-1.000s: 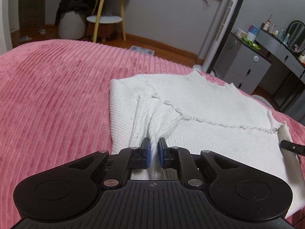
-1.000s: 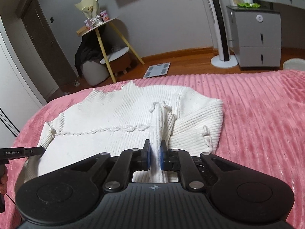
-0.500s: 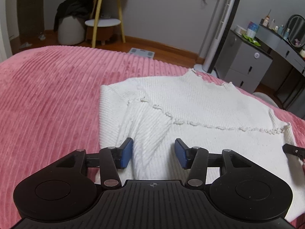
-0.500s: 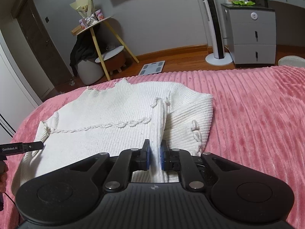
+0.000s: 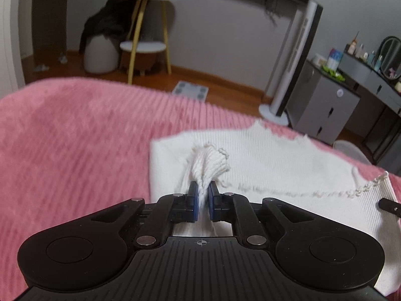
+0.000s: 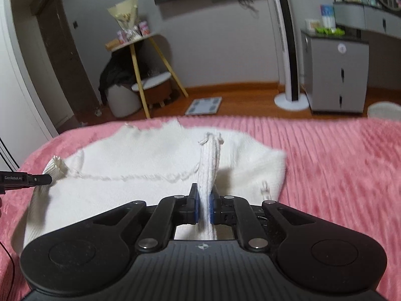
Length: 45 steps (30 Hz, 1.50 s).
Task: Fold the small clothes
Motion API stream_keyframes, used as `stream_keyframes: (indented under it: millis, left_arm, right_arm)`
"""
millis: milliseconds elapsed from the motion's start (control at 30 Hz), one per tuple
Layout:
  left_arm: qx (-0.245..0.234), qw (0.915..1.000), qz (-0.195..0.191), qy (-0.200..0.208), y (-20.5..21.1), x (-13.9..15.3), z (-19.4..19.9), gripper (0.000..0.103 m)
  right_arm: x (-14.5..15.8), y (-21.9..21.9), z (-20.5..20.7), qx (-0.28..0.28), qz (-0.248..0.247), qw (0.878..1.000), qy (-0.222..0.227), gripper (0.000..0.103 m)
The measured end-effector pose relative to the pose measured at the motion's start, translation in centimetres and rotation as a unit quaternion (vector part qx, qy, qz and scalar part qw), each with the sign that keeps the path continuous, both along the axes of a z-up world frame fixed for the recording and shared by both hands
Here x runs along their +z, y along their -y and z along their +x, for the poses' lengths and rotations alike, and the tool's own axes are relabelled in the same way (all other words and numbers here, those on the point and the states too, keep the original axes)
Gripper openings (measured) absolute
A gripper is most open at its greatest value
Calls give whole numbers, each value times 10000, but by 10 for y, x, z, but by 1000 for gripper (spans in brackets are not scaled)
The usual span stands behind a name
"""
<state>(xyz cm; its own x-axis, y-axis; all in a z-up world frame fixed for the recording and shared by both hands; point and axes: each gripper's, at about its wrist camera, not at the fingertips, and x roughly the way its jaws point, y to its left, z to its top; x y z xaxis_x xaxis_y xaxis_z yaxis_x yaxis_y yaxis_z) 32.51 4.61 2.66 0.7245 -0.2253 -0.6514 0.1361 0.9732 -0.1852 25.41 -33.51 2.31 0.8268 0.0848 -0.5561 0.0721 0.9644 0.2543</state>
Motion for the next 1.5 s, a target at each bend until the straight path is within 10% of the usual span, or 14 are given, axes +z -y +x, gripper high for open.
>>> stream_keyframes:
  millis: [567,667,733,1000,1267,1500]
  left_arm:
    - [428,9915,952,776,55,34,84,12]
    - [759,9894,1041,676,59,24,92,35]
    - [762,9927,742,559,49,16,84,69]
    - [875,9961,59,66,-3,-23,11,90]
    - [726,9967,128,-345,-18,-38,-5,77]
    - [617,9972,157,-383,-14,-42,-5,37]
  right_arm:
    - [42,-11,77,-541,-1435,9849,798,6]
    - [37,-7,94,-745,-1494,9828,792,10]
    - [37,-5,93,-1033,-1537,9805,654,25]
    - [9,-20,-8,-819,-238,9959,319,31]
    - [-8,-56,-28,-882,-1126,9897,-42,31]
    - [-7,-65,-40,-1161,-606,9911,260,31]
